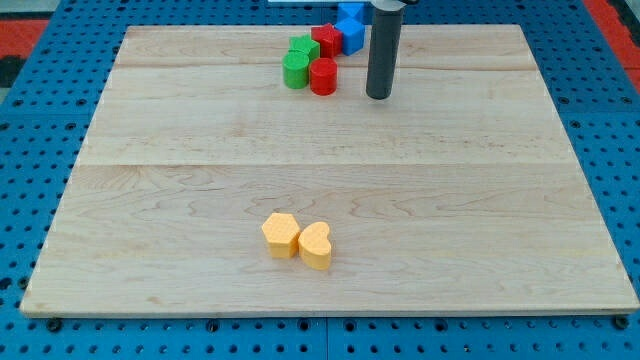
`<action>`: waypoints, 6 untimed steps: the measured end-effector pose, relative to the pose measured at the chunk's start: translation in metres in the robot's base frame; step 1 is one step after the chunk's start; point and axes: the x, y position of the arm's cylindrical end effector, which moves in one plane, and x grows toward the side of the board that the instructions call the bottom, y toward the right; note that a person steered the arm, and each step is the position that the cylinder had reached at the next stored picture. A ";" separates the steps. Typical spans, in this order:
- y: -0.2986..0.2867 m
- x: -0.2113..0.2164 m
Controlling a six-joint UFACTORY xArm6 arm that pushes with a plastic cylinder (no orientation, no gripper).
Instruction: Point at the center
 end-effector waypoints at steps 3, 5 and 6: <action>0.000 0.006; -0.021 0.081; -0.121 0.111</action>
